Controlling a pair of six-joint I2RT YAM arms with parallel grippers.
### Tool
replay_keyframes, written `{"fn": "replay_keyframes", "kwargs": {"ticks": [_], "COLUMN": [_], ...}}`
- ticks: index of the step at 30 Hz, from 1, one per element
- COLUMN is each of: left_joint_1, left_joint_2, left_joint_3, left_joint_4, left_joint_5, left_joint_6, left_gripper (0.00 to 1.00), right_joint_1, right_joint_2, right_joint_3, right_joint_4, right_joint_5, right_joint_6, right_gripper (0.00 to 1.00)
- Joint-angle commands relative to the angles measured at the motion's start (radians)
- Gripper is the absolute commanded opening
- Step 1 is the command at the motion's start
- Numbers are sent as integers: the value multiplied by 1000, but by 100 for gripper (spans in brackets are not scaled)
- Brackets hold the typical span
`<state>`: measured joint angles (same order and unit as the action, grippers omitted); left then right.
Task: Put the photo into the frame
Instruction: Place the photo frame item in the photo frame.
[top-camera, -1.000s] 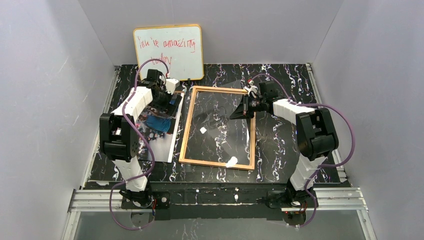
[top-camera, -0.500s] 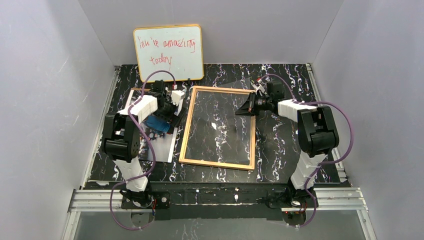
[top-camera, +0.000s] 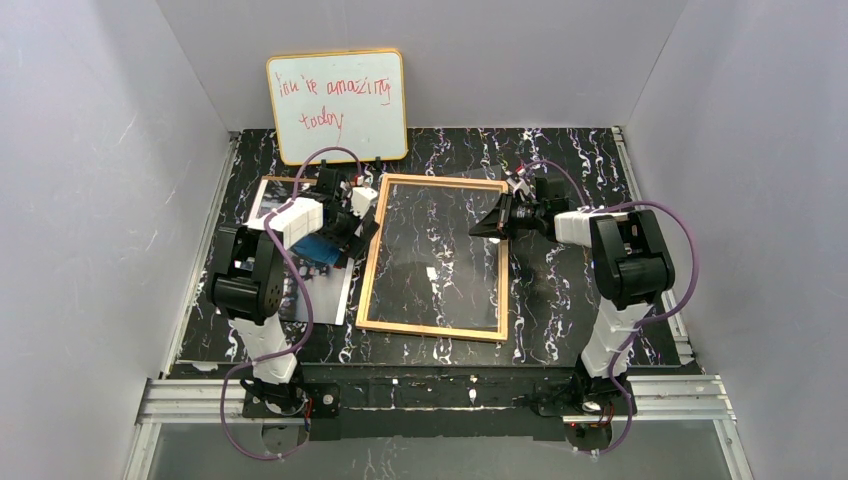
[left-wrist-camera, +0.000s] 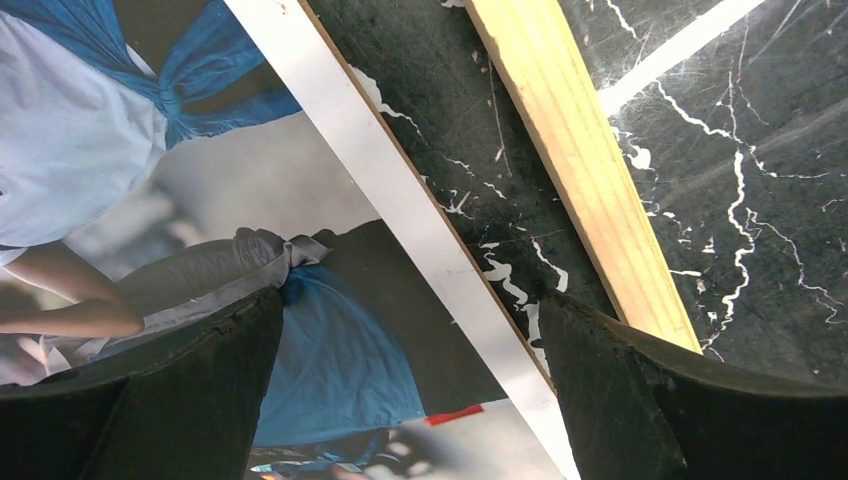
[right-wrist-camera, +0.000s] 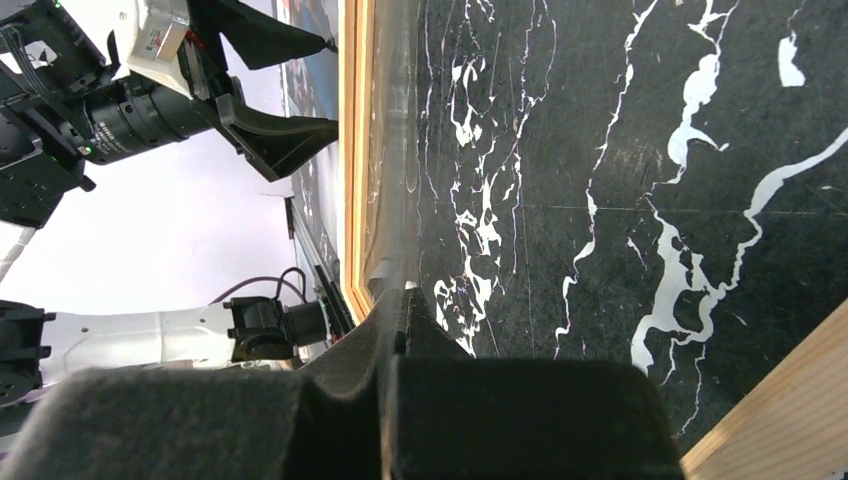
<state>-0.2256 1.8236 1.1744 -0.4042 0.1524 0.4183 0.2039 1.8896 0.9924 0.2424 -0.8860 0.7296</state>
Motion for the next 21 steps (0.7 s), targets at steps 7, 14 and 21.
{"fn": "replay_keyframes", "kwargs": {"ticks": [7,14,21], "left_joint_1": [-36,-42,-42], "left_joint_2": [-8,1,4], "left_joint_3": [-50,-43,-47], "left_joint_4": [-2,-8,-17], "left_joint_5": [3,5,14], "left_joint_6": [20,14,28], "left_gripper": [98,98,95], "right_joint_1": [-6,-6,-6], "right_joint_2": [9,-27,-26], "right_joint_3": [-33,-58,-69], "right_joint_4": [188,285,333], "right_joint_5": [-60,-89,-108], "right_joint_6": [77,93,120], "right_gripper": [1,1,1]}}
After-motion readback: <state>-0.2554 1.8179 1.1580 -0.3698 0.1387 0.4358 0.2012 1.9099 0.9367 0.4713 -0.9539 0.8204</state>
